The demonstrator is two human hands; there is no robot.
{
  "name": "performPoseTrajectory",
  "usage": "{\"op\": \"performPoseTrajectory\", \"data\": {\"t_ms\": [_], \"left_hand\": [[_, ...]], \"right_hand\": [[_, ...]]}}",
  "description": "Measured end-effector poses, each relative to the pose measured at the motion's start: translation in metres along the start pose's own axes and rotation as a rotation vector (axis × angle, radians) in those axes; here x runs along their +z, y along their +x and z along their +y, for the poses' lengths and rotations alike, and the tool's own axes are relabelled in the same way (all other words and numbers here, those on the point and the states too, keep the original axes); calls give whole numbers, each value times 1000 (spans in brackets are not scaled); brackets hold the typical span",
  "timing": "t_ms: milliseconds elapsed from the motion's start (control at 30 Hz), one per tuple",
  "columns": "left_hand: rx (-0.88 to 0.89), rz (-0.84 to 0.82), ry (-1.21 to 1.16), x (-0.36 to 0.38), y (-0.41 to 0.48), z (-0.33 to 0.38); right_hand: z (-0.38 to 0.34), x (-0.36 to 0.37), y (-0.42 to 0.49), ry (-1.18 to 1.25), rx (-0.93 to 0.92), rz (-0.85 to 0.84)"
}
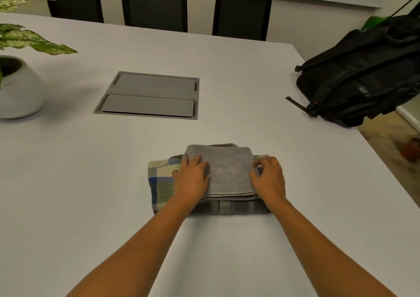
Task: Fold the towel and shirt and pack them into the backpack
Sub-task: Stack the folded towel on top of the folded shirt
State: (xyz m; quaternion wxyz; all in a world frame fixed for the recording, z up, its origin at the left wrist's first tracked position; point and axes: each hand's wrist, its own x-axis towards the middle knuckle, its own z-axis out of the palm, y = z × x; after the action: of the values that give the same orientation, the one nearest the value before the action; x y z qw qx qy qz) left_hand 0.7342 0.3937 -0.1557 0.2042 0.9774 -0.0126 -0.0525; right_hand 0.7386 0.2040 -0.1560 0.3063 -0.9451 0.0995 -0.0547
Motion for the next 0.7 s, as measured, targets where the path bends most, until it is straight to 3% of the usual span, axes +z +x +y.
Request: {"op": "performPoseTrajectory", "data": {"t_ms": [67,133,267,367,700], "left_hand": [[32,16,138,8,-1,1],[103,64,232,12,1,-1],[149,-76,226,25,14,-8],[128,-152,248,36,18,-17],[-6,-105,233,43,0,0]], "right_hand": [[-2,3,-8,-66,-111,86],[-13,10,-19,-177,-204,70],[-15,39,-38,-476,-165,-237],[2,55,-40,-470,-211,-314],[28,44,11,-420,-462,-537]]}}
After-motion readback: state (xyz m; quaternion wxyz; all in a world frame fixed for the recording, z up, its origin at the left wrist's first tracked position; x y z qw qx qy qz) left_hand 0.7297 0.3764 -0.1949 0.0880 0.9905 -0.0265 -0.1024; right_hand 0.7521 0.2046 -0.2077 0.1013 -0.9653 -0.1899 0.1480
